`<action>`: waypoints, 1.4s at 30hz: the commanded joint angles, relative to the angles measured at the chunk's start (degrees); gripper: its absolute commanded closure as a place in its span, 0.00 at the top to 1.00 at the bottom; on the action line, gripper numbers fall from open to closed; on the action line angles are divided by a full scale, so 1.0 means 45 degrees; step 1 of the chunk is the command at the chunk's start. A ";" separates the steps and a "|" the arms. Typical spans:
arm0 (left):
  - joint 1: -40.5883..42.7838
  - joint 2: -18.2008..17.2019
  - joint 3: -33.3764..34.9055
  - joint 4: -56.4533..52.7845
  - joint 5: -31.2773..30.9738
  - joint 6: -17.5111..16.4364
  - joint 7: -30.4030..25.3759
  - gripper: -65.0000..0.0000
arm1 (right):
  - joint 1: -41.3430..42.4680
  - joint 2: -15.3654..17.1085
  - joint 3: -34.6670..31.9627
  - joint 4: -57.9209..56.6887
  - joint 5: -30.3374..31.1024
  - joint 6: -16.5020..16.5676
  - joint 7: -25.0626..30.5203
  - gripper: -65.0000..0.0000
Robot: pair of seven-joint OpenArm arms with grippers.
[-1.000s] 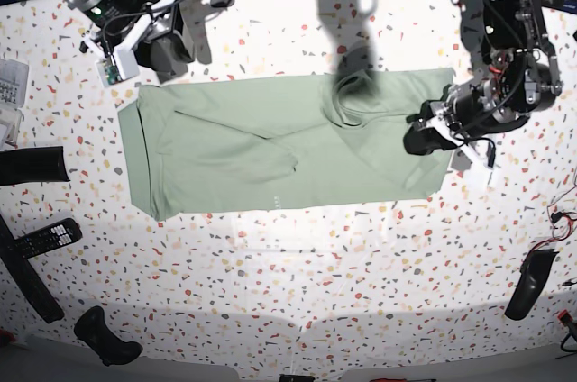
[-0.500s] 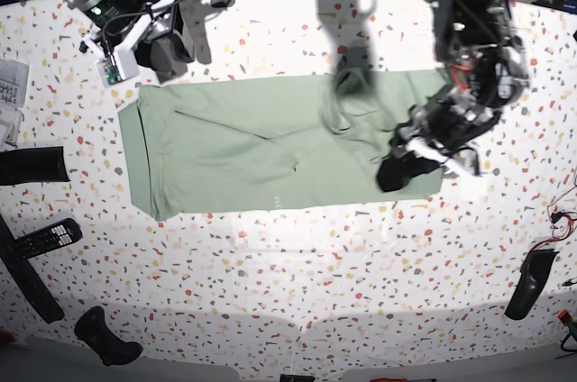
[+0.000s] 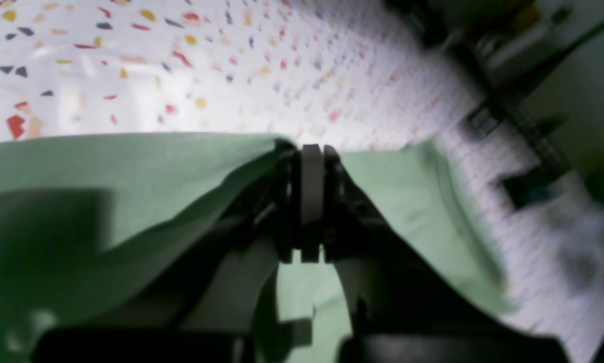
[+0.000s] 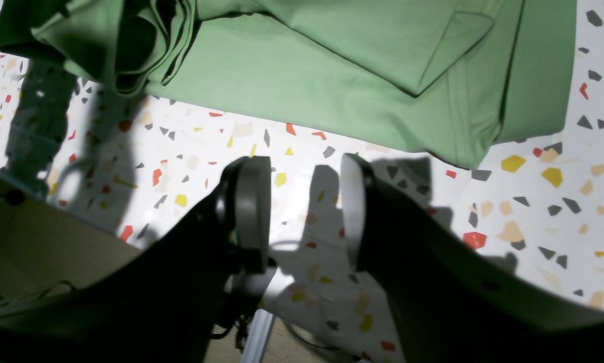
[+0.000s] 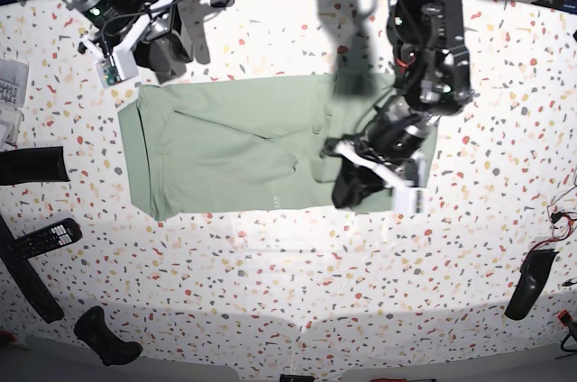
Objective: Fold the T-shirt properly
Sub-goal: 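Lay the folded end down and release with the left gripper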
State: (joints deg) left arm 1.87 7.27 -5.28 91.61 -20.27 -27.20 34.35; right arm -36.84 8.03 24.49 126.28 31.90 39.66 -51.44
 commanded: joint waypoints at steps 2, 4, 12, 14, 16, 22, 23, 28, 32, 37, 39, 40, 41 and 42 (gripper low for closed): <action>-0.0199 0.0248 0.0044 0.0219 0.0544 -0.0141 -0.0359 0.00 | 0.0000 0.0087 0.0053 0.0243 0.0534 0.0076 0.0170 0.34; -0.0204 0.0243 0.0005 0.0219 0.1030 -0.0136 -0.0364 0.00 | 0.0005 0.0087 0.0053 0.0243 0.0801 0.0076 0.0112 0.34; -0.0296 0.0253 0.0010 0.0219 0.1214 0.1598 -0.1846 0.47 | -0.0005 0.0102 0.0053 0.0243 0.0967 0.0076 -0.0155 0.34; -0.0452 0.0253 0.0010 0.0219 0.1214 0.1690 -0.1821 0.48 | 0.0000 0.0131 0.0053 0.0243 0.0967 0.0076 -0.0151 0.34; -0.0602 0.0248 0.0024 0.0219 0.1171 0.1676 -0.1617 0.48 | 0.0000 0.0204 0.0049 0.0243 0.0971 0.0076 -0.0151 0.34; -0.1423 -0.0607 0.0029 0.0228 0.1171 0.1671 0.2327 0.48 | 0.0000 0.0335 0.0044 0.0243 0.0967 0.0076 -0.0146 0.34; -0.1574 -0.0889 0.0029 0.0238 0.1161 0.1666 0.3356 0.48 | 0.0005 0.0335 0.0044 0.0243 0.0971 0.0076 -0.0146 0.34; -0.1418 -0.2225 0.0029 0.1501 -0.2113 -0.0563 0.5484 0.48 | 0.0136 0.0325 0.0044 0.0243 0.0962 0.0076 -0.0121 0.34; -0.0593 -0.2506 0.0029 0.4031 -0.3279 -0.1010 0.5508 0.48 | 0.0403 0.0296 0.0044 0.0233 0.0967 0.0076 -0.0136 0.34; 0.0996 -0.2501 0.0034 0.5294 -0.2837 -0.1015 0.5047 0.48 | 0.0423 0.0291 0.0044 0.0233 0.0967 0.0076 -0.0112 0.34; 0.1593 -0.2501 0.0029 0.5022 -0.1885 -0.1010 0.4138 0.48 | 0.0423 0.0291 0.0044 0.0228 0.0967 0.0076 -0.0112 0.34; 0.1870 -0.2497 0.0034 0.4838 -0.1477 -0.0962 0.3585 0.48 | 0.0423 0.0291 0.0044 0.0228 0.0971 0.0076 -0.0107 0.34; 0.2108 -0.2497 0.0034 0.4624 -0.1248 -0.0899 0.2992 0.48 | 0.0423 0.0291 0.0044 0.0228 0.0971 0.0076 -0.0112 0.34; 0.2273 -0.2497 0.0034 0.4347 -0.1137 -0.0860 0.2438 0.48 | 0.0423 0.0291 0.0044 0.0228 0.0971 0.0076 -0.0112 0.34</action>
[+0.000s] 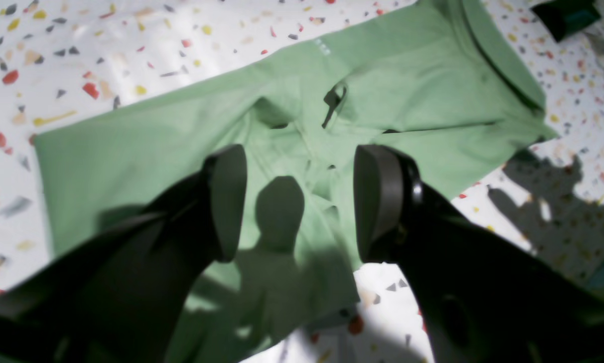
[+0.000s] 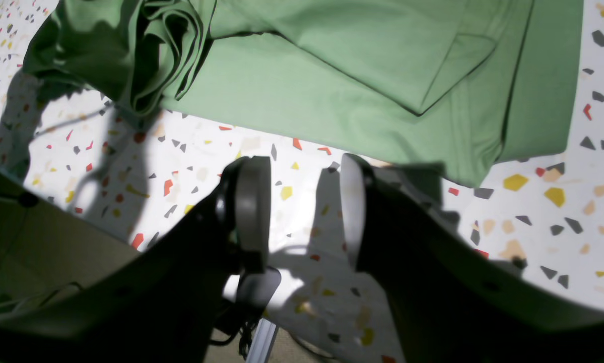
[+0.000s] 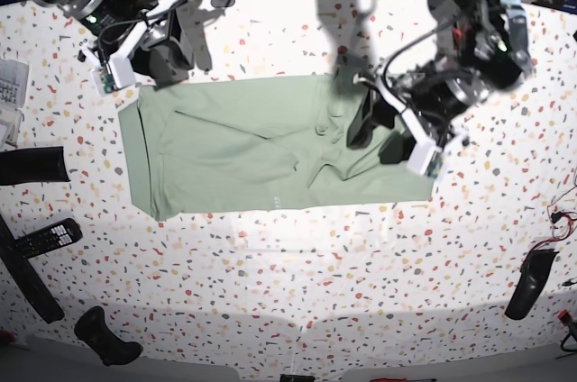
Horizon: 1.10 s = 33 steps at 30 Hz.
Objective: Fold the T-shirt properly
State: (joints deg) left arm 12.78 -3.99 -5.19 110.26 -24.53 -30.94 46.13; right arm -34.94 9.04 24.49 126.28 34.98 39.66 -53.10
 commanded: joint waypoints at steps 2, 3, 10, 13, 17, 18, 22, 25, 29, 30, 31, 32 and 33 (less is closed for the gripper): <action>-0.0053 0.0049 0.0039 -0.0486 0.0063 -0.0029 -0.1005 0.48 | 0.0005 0.0068 0.0044 0.0228 0.0287 0.0076 0.0262 0.34; -0.0073 0.0078 0.0112 -0.0845 0.0214 -0.0029 -0.1205 0.48 | 0.0000 0.0073 0.0044 0.0228 0.0287 0.0076 0.0267 0.34; -0.0117 0.0073 0.1773 -0.2535 0.0253 0.0447 -0.1253 0.47 | 0.0005 0.0087 0.0044 0.0228 0.0282 0.0076 0.0267 0.34; -0.0126 0.0073 0.2735 -0.2603 0.0214 0.0544 -0.1273 0.47 | 0.0019 0.0112 0.0044 0.0228 0.0287 0.0076 0.0267 0.34; -0.0131 0.0068 0.3779 -0.2603 0.0228 0.0539 -0.1559 0.48 | 0.0223 0.0107 0.0044 0.0219 0.0287 0.0076 0.0262 0.34; -0.0131 0.0073 0.3929 -0.2603 0.0267 0.0539 -0.1559 0.47 | 0.0287 0.0107 0.0044 0.0219 0.0287 0.0076 0.0262 0.34; -0.0277 0.0068 0.3988 -0.2555 0.0792 0.0583 -0.1540 0.47 | 0.0330 0.0112 0.0044 0.0219 0.0282 0.0076 0.0223 0.34; -0.0729 0.0063 0.3988 -0.2254 0.2045 0.1603 -0.1443 0.47 | 0.0330 0.0117 0.0044 0.0219 0.0282 0.0076 0.0219 0.34; -0.1229 0.0024 0.3988 -0.1389 0.3925 0.1982 -0.1603 0.47 | 0.0340 0.0112 0.0044 0.0219 0.0277 0.0076 0.0223 0.34; -0.1302 0.0005 0.3988 -0.1200 0.4197 0.1982 -0.1695 0.47 | 0.0355 0.0107 0.0044 0.0219 0.0277 0.0076 0.0209 0.34; -0.1370 -0.0015 0.3988 -0.1054 0.4401 0.1977 -0.1851 0.47 | 0.0355 0.0107 0.0044 0.0219 0.0277 0.0076 0.0214 0.34; -0.1404 -0.0049 0.3988 -0.0991 0.4609 0.1982 -0.2079 0.47 | 0.0355 0.0102 0.0044 0.0219 0.0277 0.0076 0.0214 0.34; -0.1428 -0.0126 0.3983 -0.0991 0.4789 0.1982 -0.2380 0.47 | 0.0355 0.0102 0.0044 0.0214 0.0277 0.0076 0.0214 0.34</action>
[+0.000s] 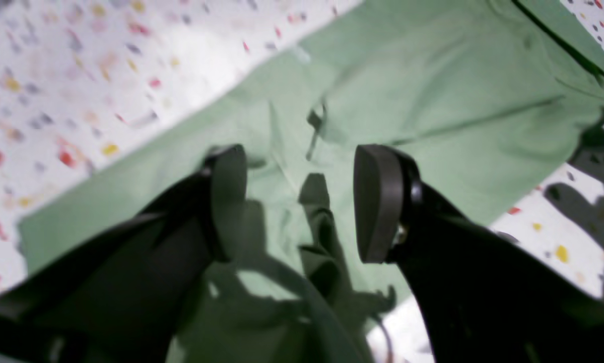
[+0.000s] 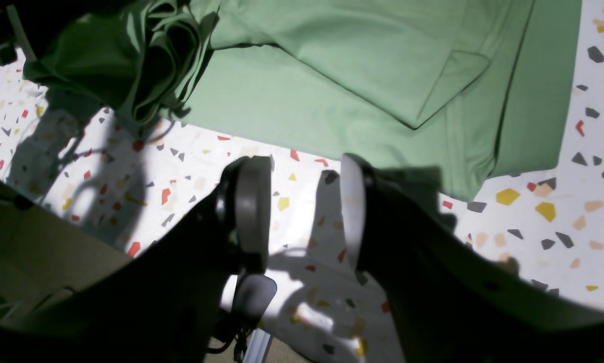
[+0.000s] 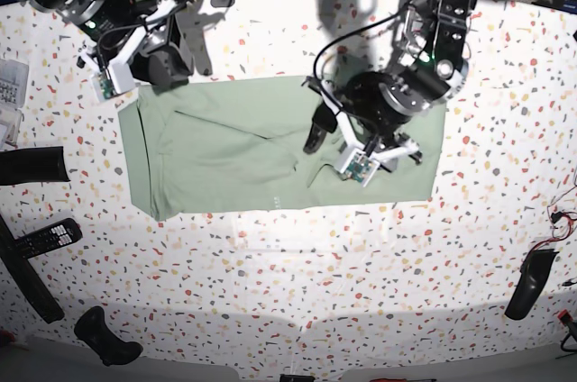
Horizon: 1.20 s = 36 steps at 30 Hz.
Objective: Fold the T-shirt properly
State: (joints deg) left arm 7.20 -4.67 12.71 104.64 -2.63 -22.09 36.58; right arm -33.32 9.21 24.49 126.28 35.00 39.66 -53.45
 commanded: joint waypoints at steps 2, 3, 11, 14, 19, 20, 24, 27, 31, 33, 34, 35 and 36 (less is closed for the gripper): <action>-0.0146 -0.0277 0.0010 0.0243 0.0340 0.0015 -0.0806 0.47 | -0.0010 0.0063 0.0044 0.0209 0.0272 0.0076 0.0277 0.34; -0.0117 -0.0529 0.0010 0.0243 0.0699 0.0029 -0.1030 0.47 | -0.0010 0.0063 0.0044 0.0209 0.0272 0.0076 0.0272 0.34; -0.0034 -0.3415 0.0000 0.0228 -0.0146 0.2866 -0.1496 0.47 | 0.0000 0.0053 0.0044 0.0204 0.0272 0.0076 0.0291 0.34; 0.0325 -0.3633 0.0000 0.0204 -0.1064 0.2856 -0.2186 0.47 | 0.0000 0.0029 0.0044 0.0204 0.0277 0.0076 0.0301 0.34; 0.0811 -0.2880 0.0000 -0.0631 -0.1069 0.2817 -0.2705 0.48 | -0.0005 0.0029 0.0044 0.0204 0.0277 0.0076 0.0296 0.34; 0.0801 -0.2676 0.0000 -0.1064 -0.0947 0.2822 -0.2832 0.48 | 0.0000 0.0029 0.0044 0.0204 0.0277 0.0076 0.0296 0.34; 0.0695 -0.2098 0.0000 -0.3317 0.0053 0.2822 -0.3143 0.48 | -0.0005 0.0034 0.0044 0.0204 0.0272 0.0076 0.0282 0.34; 0.0719 -0.2108 0.0024 -0.4639 0.0005 0.2817 -0.3089 0.48 | 0.0000 0.0029 0.0044 0.0204 0.0277 0.0076 0.0287 0.34; 0.0685 -0.2108 0.0024 -0.4789 0.0005 0.2822 -0.2812 0.48 | 0.0015 0.0034 0.0044 0.0204 0.0277 0.0076 0.0296 0.34; 0.0622 -0.2113 0.0019 -0.4362 0.0005 0.2817 -0.2807 0.48 | 0.0039 0.0034 0.0044 0.0204 0.0277 0.0076 0.0296 0.34; 0.0612 -0.2108 0.0024 -0.4070 0.0000 0.2817 -0.2783 0.48 | 0.0044 0.0034 0.0044 0.0204 0.0277 0.0076 0.0296 0.34; 0.0583 -0.2108 0.0024 -0.3730 -0.0024 0.2817 -0.2730 0.48 | 0.0044 0.0034 0.0044 0.0204 0.0272 0.0076 0.0296 0.34; 0.0539 -0.2113 0.0024 -0.3390 -0.0223 0.2812 -0.2603 0.48 | 0.0039 0.0034 0.0044 0.0204 0.0272 0.0076 0.0296 0.34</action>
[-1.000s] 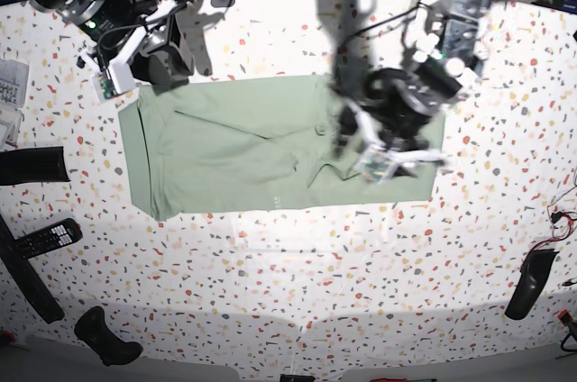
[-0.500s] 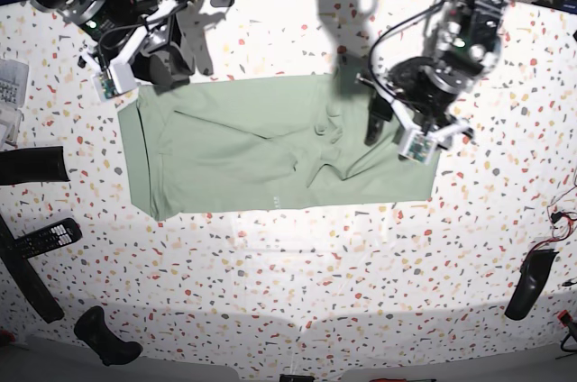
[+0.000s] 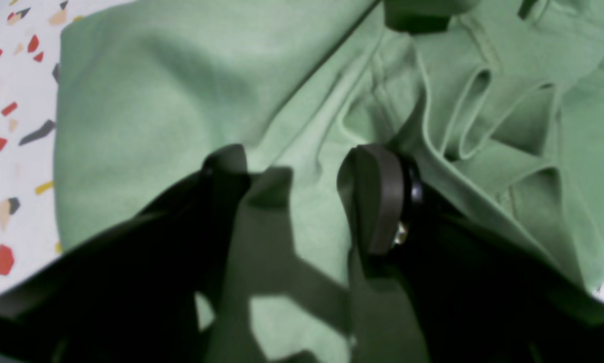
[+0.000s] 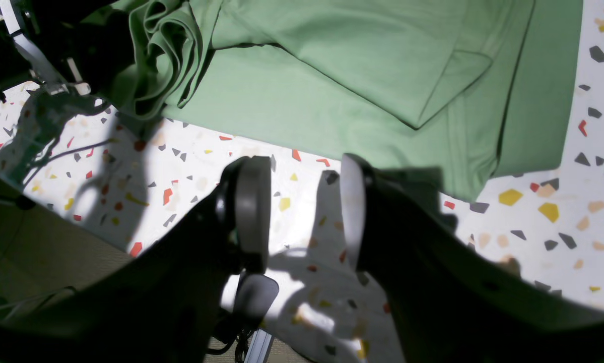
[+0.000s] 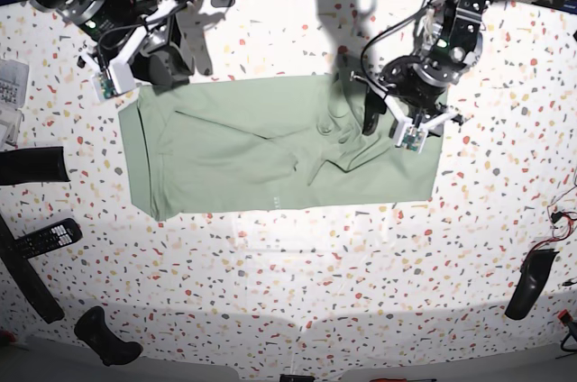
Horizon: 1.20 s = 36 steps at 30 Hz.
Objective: Fold the T-shirt properly
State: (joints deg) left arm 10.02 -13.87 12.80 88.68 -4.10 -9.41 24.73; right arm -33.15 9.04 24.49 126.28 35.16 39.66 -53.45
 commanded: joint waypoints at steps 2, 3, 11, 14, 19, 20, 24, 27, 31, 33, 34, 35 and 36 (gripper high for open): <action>-0.0165 -0.0058 0.0005 0.0733 -0.0500 -0.0005 0.0389 0.48 | 0.0005 0.0073 0.0044 0.0204 0.0243 0.0076 0.0296 0.34; -0.0185 -0.0058 0.0005 0.0947 -0.0767 -0.0010 0.0452 0.48 | 0.0005 0.0073 0.0044 0.0204 0.0243 0.0076 0.0296 0.34; 0.0010 -0.0058 0.0087 0.0933 -0.0670 -0.0049 0.0578 0.48 | 0.0000 0.0068 0.0044 0.0204 0.0243 0.0076 0.0296 0.34; 0.0141 -0.0063 0.0194 0.0928 -0.0631 -0.0053 0.0636 0.53 | 0.0000 0.0073 0.0044 0.0204 0.0238 0.0076 0.0291 0.34; 0.0024 -0.0053 0.0194 0.0928 -0.0690 -0.0044 0.1404 0.68 | -0.0005 0.0073 0.0044 0.0204 0.0238 0.0076 0.0291 0.34; 0.0024 -0.0058 0.0194 0.0928 -0.0792 -0.0044 0.1404 0.68 | 0.0000 0.0073 0.0044 0.0204 0.0243 0.0076 0.0291 0.34; -0.0117 -0.0063 0.0189 0.1127 -0.1015 -0.0044 0.1443 0.68 | -0.0005 0.0073 0.0044 0.0204 0.0238 0.0076 0.0291 0.34; -0.0437 -0.0063 0.0189 0.1783 -0.1015 -0.0044 0.1763 0.68 | -0.0005 0.0073 0.0044 0.0204 0.0238 0.0076 0.0291 0.34; -0.0826 -0.0068 0.0189 0.2856 -0.1015 -0.0044 0.1943 0.68 | 0.0000 0.0068 0.0044 0.0204 0.0238 0.0076 0.0291 0.34; -0.0986 -0.0063 0.0189 0.3191 -0.1010 -0.0044 0.1948 0.68 | 0.0000 0.0073 0.0044 0.0204 0.0219 0.0076 0.0291 0.34; -0.1039 -0.0063 0.0189 0.3322 -0.1010 -0.0049 0.1938 0.68 | 0.0000 0.0073 0.0044 0.0204 0.0185 0.0076 0.0301 0.34; -0.1078 -0.0068 0.0189 0.3439 -0.1010 -0.0044 0.1938 0.68 | 0.0005 0.0078 0.0044 0.0204 0.0180 0.0076 0.0306 0.34; -0.1112 -0.0063 0.0189 0.3551 -0.1015 -0.0039 0.1943 0.68 | 0.0049 0.0078 0.0044 0.0204 0.0185 0.0076 0.0325 0.37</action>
State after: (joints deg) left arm 6.00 -14.13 13.78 103.42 -8.40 -9.58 34.81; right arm -32.97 9.04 24.49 126.28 34.98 39.66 -53.45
